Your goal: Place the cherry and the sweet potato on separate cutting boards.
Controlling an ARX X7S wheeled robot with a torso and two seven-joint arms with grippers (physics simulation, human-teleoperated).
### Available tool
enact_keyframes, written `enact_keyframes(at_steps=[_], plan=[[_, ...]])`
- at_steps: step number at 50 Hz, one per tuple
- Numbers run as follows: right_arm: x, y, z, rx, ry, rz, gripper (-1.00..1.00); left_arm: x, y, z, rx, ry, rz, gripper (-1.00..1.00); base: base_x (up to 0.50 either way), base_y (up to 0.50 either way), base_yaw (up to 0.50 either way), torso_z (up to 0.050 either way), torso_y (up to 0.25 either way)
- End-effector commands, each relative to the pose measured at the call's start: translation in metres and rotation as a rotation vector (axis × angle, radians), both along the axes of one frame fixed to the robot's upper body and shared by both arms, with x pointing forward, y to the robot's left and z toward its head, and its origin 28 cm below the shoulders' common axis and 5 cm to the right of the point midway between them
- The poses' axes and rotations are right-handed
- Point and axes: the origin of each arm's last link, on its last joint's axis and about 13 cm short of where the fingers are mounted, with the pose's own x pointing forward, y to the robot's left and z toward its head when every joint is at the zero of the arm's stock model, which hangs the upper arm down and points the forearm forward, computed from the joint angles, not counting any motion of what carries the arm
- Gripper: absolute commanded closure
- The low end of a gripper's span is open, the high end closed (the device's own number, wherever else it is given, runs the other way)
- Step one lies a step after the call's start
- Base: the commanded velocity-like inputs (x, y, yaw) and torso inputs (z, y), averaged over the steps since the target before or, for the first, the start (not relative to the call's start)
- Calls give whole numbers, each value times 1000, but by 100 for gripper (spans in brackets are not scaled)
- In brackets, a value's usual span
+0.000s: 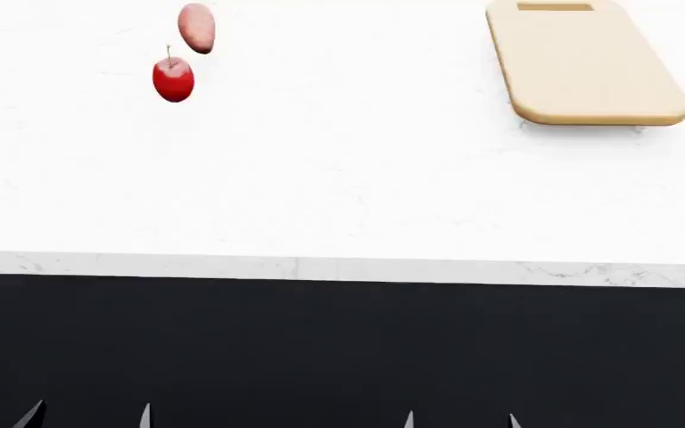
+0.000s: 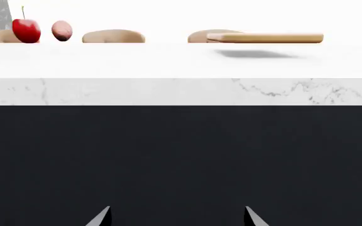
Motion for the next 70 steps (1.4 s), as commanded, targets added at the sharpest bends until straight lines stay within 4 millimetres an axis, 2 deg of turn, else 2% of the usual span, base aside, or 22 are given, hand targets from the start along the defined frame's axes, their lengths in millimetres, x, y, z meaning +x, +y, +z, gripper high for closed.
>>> enact_keyframes(at_steps=[1, 8, 20, 34, 55, 60, 70], plan=[[1, 1, 0, -6, 0, -2, -100, 1, 2, 1, 62, -25, 28, -100, 0, 0, 0, 0, 0], [2, 1, 0, 0, -1, 7, -100, -3, 0, 0, 72, -9, -11, -100, 0, 0, 0, 0, 0], [1, 1, 1, 14, -7, 0, -100, -3, 1, -3, 162, 30, 19, -100, 0, 0, 0, 0, 0], [1, 1, 1, 7, -4, 16, -100, -2, 3, 0, 128, 5, 31, -100, 0, 18, 0, 0, 0], [1, 0, 0, -7, -1, 3, -100, -1, 2, -1, 142, -2, 33, -100, 0, 480, 0, 0, 0], [1, 0, 1, -4, -7, -3, -100, -2, 2, 0, 165, -29, 19, -100, 0, 22, 0, 0, 0], [0, 1, 1, -1, -7, -4, -100, -3, 3, 2, 170, -44, 17, -100, 0, 0, 0, 48, 0]])
